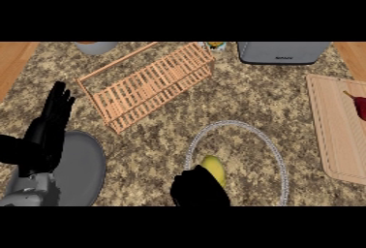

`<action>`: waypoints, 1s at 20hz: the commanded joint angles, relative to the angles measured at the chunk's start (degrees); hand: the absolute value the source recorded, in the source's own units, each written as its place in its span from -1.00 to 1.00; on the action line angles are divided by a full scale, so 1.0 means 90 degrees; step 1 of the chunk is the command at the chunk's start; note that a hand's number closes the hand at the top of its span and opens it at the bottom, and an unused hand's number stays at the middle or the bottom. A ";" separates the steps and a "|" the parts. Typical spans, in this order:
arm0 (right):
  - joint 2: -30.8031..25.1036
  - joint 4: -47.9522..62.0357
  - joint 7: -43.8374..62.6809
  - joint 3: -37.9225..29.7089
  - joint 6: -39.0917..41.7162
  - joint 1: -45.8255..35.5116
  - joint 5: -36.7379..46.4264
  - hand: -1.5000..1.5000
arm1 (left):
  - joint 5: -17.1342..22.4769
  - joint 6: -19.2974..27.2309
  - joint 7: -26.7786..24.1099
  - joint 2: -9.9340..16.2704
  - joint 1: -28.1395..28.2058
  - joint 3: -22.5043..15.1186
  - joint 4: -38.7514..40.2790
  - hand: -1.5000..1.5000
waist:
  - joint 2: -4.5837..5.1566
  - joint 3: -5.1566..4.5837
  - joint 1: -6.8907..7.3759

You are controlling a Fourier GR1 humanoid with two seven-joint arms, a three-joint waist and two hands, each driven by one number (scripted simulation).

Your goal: Pick the bell pepper from the placemat and place it in the tiered shelf

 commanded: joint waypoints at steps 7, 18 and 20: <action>0.0180 -0.2269 0.2786 0.0199 -0.1295 -0.0791 -0.2048 1.00 | -0.0094 0.0036 0.0140 -0.0053 0.0012 -0.0094 -0.0119 0.00 | -0.0025 0.0006 -0.0001; 0.0182 -0.1475 0.4709 -0.1454 -0.1254 -0.4141 -0.2776 1.00 | -0.0091 0.0009 0.0069 -0.0056 -0.0069 0.0081 -0.0005 0.00 | -0.0006 0.0005 0.0012; 0.0182 -0.0861 0.3994 -0.1869 -0.1455 -0.4133 -0.2638 1.00 | -0.0198 -0.0008 0.0074 -0.0151 0.0155 -0.0138 -0.0292 0.00 | 0.0001 0.0009 0.0021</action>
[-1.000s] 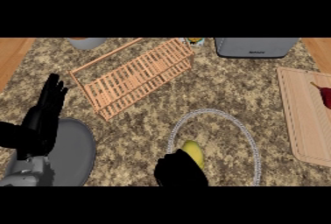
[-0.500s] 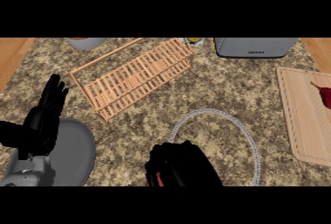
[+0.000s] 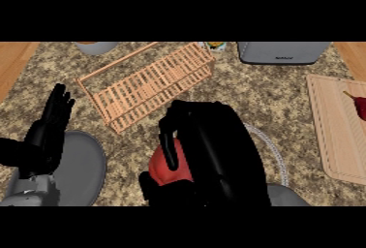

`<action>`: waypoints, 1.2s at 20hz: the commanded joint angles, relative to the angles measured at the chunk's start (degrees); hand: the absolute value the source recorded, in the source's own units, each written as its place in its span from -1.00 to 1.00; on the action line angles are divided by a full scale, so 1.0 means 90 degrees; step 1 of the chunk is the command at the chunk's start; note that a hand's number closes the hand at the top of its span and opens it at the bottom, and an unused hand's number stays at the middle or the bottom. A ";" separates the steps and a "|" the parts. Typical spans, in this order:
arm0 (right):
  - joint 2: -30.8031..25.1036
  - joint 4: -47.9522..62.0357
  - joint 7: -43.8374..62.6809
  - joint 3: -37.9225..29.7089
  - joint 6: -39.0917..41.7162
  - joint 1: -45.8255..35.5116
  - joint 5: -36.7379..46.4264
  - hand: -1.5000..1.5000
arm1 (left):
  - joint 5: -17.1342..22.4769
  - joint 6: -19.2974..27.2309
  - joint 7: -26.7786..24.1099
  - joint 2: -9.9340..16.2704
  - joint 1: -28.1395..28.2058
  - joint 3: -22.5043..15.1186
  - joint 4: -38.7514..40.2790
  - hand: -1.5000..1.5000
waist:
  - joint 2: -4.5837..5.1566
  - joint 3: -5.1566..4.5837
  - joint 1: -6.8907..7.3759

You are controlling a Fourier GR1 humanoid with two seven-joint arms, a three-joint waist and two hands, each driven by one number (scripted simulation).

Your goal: Pick the bell pepper from the placemat and place it in the tiered shelf

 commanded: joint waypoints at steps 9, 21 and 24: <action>0.0010 0.2644 -0.1395 -0.1275 -0.1347 -0.1129 -0.0204 1.00 | -0.0095 -0.0010 0.0112 -0.0104 0.0048 0.0010 -0.0113 0.00 | 0.0014 0.0004 0.0006; 0.0011 0.5674 -0.3364 -0.0983 -0.3688 -0.1792 -0.0785 1.00 | -0.0278 -0.0015 -0.0047 -0.0238 0.0101 -0.0090 -0.0049 0.00 | 0.0030 0.0004 0.0055; 0.0011 0.6667 -0.3490 -0.0558 -0.4154 -0.2489 -0.1330 1.00 | -0.0198 -0.0054 0.0273 -0.0132 -0.0291 0.0006 -0.0022 0.00 | 0.0049 0.0003 0.0144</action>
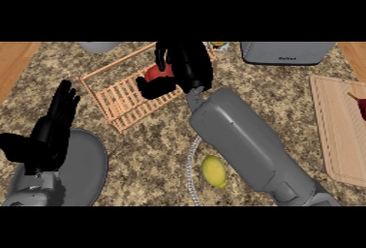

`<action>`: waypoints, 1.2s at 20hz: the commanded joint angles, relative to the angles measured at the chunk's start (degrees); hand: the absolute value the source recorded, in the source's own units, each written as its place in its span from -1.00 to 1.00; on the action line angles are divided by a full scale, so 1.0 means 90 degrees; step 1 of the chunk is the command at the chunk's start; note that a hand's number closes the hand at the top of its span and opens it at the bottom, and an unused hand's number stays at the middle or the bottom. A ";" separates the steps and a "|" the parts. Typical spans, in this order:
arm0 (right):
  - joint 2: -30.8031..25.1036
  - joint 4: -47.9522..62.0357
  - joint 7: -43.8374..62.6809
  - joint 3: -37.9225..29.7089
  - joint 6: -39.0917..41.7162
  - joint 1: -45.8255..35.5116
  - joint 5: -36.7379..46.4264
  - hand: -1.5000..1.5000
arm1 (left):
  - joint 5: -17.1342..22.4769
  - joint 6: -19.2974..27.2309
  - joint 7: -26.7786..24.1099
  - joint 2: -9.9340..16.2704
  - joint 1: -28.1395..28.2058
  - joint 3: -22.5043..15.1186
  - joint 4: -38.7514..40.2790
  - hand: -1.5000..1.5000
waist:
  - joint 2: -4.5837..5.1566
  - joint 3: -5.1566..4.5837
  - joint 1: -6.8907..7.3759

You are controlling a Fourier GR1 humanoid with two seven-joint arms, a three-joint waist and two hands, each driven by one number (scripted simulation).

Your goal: Pick the bell pepper from the placemat and place it in the tiered shelf

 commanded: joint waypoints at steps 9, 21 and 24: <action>0.0000 0.2363 -0.1518 -0.0285 -0.0727 -0.0806 -0.1786 -1.00 | 0.0120 -0.0238 -0.0028 0.0054 0.0101 0.0043 -0.0095 0.00 | 0.0038 0.0001 0.0133; 0.0000 0.2933 -0.2495 -0.0289 -0.0632 -0.1610 -0.3227 -1.00 | -0.0020 -0.0089 -0.0065 -0.0137 0.0024 -0.0032 -0.0008 0.00 | 0.0013 0.0000 0.0098; 0.0000 0.2693 -0.2844 -0.0877 -0.0657 -0.1449 -0.3416 -1.00 | 0.0011 -0.0059 -0.0023 -0.0020 -0.0059 0.0181 0.0081 0.00 | -0.0006 0.0002 -0.0054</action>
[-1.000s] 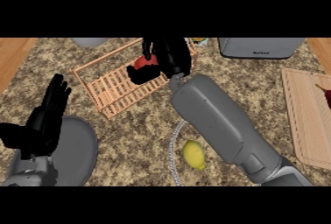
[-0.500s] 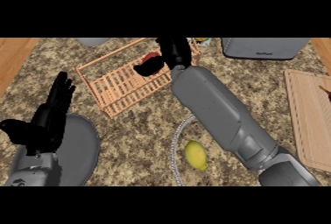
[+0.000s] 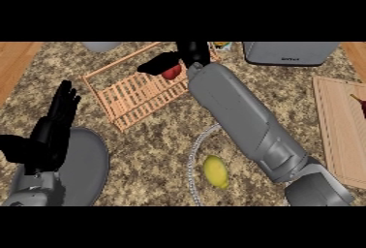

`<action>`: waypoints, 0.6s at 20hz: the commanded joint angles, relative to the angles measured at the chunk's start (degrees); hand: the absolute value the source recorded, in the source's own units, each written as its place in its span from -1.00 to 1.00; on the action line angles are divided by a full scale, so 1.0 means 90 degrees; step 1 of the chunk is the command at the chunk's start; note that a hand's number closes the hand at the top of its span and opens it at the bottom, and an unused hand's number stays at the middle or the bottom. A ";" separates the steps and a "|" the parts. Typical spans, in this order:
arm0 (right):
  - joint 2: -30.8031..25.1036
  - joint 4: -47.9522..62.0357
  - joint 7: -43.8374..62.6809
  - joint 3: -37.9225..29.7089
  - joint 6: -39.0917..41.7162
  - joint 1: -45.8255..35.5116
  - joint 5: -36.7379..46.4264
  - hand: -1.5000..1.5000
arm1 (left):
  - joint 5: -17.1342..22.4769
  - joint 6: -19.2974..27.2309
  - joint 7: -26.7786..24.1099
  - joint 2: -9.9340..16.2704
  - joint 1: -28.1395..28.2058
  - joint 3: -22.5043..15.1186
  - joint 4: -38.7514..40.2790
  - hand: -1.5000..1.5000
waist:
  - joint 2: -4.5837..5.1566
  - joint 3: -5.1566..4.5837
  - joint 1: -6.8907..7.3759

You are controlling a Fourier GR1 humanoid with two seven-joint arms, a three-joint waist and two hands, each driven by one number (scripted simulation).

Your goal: Pick the bell pepper from the placemat and place it in the tiered shelf

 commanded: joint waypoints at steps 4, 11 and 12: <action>-0.0537 -0.0341 -0.0124 -0.0698 0.0019 0.0139 -0.0387 -1.00 | -0.0132 0.0153 -0.0098 -0.0015 -0.0060 0.0141 0.0366 0.00 | -0.0055 0.0003 -0.0259; -0.1670 -0.0612 0.0529 -0.1327 0.0509 0.0384 -0.0664 -1.00 | 0.0041 0.0059 -0.0010 0.0057 0.0208 0.0286 -0.0024 0.00 | -0.0072 0.0003 -0.0281; -0.1616 -0.1048 0.0962 -0.1266 0.0372 0.0451 -0.0651 -1.00 | -0.0314 0.0327 0.0113 -0.0146 0.0216 -0.0022 -0.0199 0.00 | -0.0106 0.0004 -0.0345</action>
